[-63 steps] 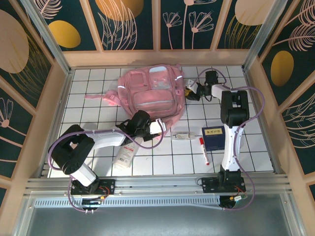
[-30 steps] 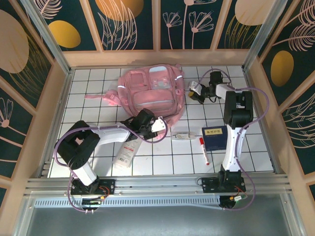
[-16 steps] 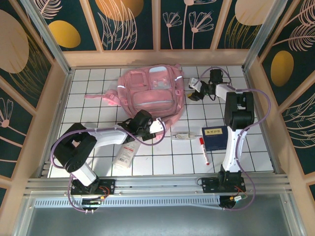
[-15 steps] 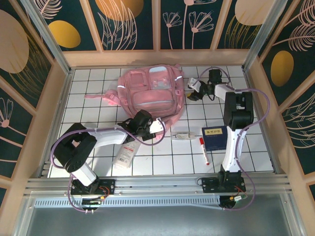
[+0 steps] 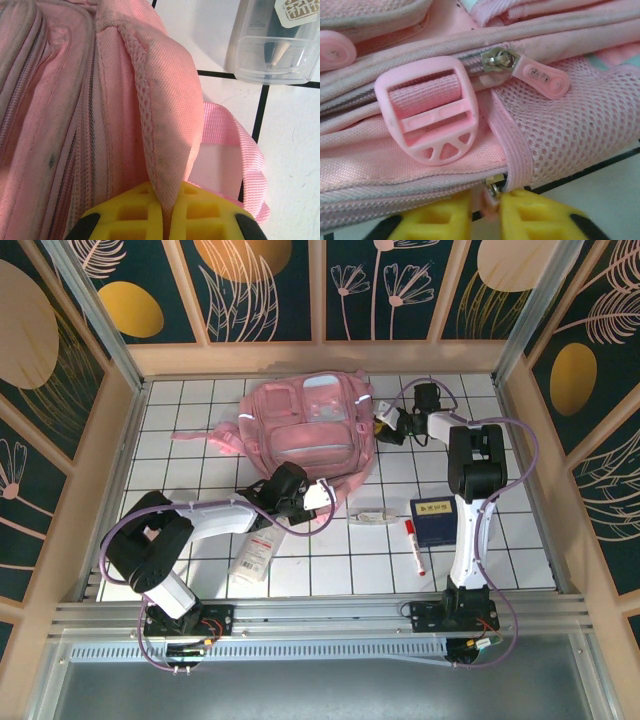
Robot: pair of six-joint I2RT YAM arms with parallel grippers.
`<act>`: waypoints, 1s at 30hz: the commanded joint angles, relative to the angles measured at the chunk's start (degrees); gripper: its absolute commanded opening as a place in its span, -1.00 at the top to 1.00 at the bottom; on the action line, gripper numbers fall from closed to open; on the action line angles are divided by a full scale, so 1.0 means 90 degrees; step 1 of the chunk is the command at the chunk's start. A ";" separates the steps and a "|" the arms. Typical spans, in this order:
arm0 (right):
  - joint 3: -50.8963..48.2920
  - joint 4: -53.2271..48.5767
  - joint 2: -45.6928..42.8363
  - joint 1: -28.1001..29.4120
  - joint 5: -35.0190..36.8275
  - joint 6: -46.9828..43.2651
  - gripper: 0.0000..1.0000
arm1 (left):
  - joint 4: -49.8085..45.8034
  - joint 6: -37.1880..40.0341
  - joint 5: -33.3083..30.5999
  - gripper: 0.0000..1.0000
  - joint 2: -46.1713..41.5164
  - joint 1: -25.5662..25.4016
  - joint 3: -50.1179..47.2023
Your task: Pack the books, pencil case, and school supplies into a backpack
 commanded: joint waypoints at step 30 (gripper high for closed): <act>-0.0225 -0.3001 -0.1037 0.0310 0.0679 -0.0721 1.00 | 0.0427 -0.0853 -0.0395 1.00 0.0059 0.0012 0.0449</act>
